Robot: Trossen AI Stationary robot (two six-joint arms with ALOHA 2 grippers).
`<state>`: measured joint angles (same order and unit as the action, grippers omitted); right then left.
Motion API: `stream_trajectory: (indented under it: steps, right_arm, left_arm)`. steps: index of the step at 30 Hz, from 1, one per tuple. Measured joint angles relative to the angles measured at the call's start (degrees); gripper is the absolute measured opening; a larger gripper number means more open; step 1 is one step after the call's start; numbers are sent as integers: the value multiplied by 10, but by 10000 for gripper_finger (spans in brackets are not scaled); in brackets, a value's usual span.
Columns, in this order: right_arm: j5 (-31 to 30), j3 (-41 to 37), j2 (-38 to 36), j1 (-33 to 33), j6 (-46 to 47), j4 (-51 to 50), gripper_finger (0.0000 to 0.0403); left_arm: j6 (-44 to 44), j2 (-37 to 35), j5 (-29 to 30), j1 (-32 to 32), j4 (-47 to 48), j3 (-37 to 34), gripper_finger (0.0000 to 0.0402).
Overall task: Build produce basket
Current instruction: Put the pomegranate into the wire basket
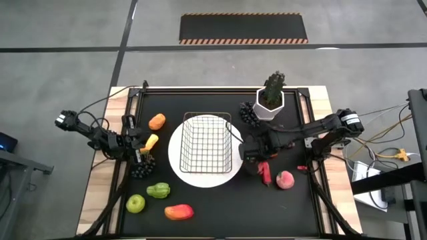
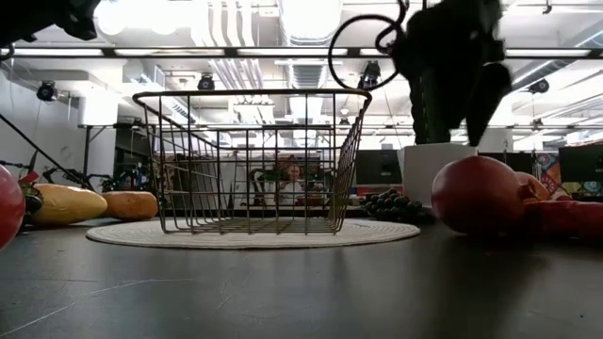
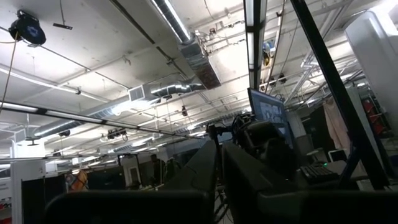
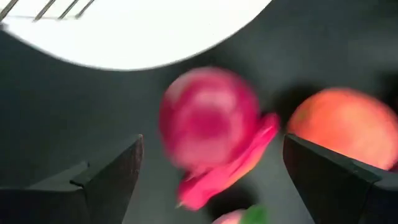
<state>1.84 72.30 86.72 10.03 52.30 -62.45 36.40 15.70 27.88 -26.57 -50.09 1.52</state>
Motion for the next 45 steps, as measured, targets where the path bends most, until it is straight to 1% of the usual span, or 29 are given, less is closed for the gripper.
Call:
stream_trajectory:
  steps: [4,8,14,21,24,27,29,31,35,41,43,45]
  right_arm:
    - [10,-1,8,6,47,1,368]
    - [15,-6,26,10,56,-1,368]
    - [-4,-7,63,8,16,6,368]
    - [-5,-7,100,8,-28,18,367]
    - [-5,-5,105,8,-34,18,347]
    - [-4,-6,102,8,-34,18,307]
    - [-4,-7,95,8,-28,18,282]
    - [-3,-8,89,8,-28,20,271]
    - [-3,-8,59,5,-35,12,271]
    - [-21,0,-23,-8,-67,10,276]
    - [-38,4,-58,-10,-71,11,279]
    - [-66,6,-92,-10,-78,16,279]
  left_arm:
    - [0,1,1,0,0,0,11]
    - [0,0,1,0,0,0,11]
    - [0,0,1,0,0,0,11]
    - [0,-1,1,0,-1,0,11]
    - [1,-1,1,0,0,0,11]
    - [1,-1,1,0,0,0,11]
    - [1,-1,1,0,0,0,11]
    - [0,-1,1,0,0,0,11]
    - [0,0,1,0,-1,0,11]
    - [0,0,-5,0,-5,0,11]
    - [-1,4,-21,0,-5,3,11]
    - [-1,13,-54,0,-6,10,11]
